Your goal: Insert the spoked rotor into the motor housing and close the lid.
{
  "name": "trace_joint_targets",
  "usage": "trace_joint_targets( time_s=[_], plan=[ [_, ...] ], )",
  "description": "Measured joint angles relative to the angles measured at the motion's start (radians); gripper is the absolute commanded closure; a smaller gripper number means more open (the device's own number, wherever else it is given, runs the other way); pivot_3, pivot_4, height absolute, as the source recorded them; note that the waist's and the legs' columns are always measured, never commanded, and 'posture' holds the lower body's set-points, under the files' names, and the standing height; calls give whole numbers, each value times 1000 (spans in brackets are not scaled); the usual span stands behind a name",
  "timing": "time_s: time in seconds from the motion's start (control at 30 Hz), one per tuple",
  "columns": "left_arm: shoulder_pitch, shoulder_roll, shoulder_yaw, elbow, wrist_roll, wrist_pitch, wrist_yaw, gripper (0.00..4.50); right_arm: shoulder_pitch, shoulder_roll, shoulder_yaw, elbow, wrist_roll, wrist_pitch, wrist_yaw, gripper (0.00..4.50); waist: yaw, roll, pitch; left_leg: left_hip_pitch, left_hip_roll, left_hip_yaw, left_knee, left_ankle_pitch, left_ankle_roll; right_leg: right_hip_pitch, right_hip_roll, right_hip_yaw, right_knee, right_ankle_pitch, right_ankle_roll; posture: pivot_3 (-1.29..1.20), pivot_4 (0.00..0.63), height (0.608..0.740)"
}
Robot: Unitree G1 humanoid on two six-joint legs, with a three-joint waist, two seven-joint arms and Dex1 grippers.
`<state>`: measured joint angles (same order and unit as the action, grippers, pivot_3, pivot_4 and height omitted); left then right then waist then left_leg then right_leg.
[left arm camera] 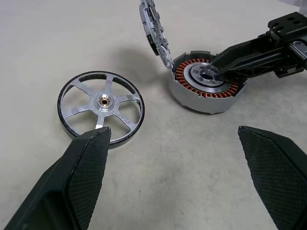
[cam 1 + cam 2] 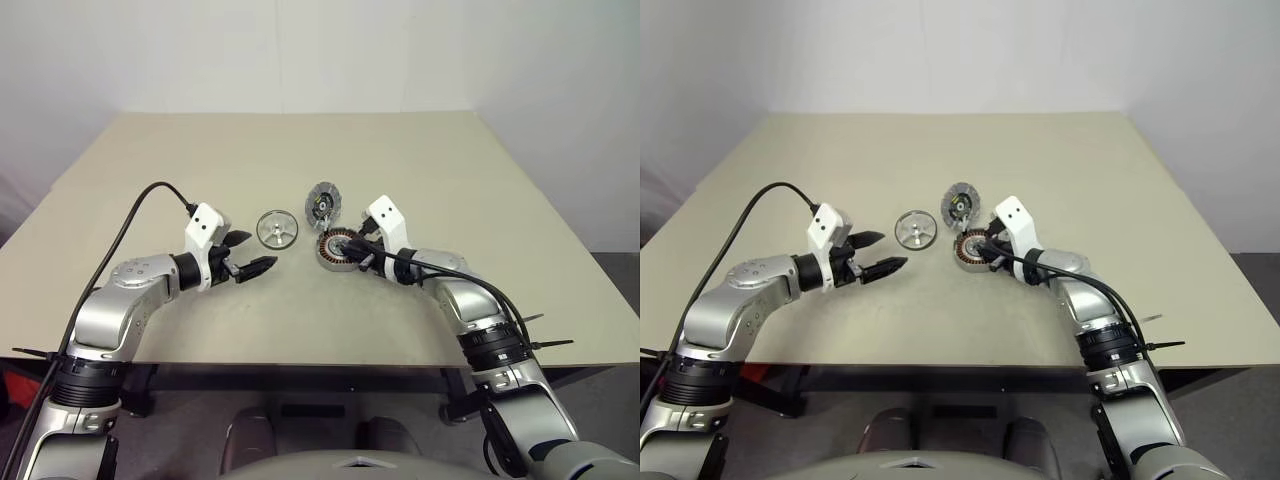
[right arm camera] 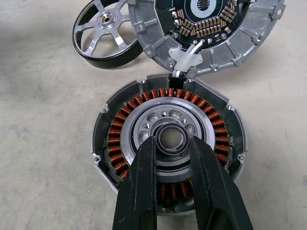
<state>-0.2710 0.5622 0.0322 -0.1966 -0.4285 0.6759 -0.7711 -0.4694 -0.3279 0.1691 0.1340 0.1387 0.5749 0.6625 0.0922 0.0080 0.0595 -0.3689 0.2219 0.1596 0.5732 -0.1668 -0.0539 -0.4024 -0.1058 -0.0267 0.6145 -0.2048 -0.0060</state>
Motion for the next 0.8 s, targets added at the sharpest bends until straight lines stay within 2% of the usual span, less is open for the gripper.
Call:
trace_joint_targets(
  time_s=[0.8],
  plan=[
    [4,0,-1,0,0,0,-1,0,-22,3,3,10,-3,9,0,3848,0,0,0,0,0,0,1,1,-1,0,0,0,2,0,0,0,0,740]
  ],
)
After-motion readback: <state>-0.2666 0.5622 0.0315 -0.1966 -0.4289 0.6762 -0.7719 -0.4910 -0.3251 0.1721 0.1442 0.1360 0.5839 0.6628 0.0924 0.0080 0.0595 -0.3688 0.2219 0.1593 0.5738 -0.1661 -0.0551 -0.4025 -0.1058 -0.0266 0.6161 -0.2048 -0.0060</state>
